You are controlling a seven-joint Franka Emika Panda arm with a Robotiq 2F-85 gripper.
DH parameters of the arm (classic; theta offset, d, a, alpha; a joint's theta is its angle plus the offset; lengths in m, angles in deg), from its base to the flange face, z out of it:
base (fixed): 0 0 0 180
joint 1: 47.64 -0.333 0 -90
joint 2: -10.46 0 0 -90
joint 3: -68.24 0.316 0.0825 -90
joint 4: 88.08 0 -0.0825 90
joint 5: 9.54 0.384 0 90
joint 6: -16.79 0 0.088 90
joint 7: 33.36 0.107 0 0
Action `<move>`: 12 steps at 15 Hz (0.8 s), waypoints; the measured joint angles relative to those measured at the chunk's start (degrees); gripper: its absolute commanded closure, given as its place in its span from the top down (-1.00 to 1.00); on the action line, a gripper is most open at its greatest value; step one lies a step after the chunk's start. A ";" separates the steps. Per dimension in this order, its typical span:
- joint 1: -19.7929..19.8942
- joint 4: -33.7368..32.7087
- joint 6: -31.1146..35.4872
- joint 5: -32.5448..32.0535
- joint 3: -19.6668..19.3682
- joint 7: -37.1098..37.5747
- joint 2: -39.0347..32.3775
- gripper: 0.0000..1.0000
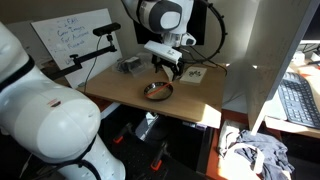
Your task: Move the bowl to the right
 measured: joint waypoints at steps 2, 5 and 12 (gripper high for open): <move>-0.54 -3.81 2.41 0.45 4.26 3.69 -6.99 1.00; -0.55 -10.06 4.68 0.39 9.22 10.06 -16.02 1.00; 0.76 -19.53 7.86 0.77 12.25 18.28 -30.09 1.00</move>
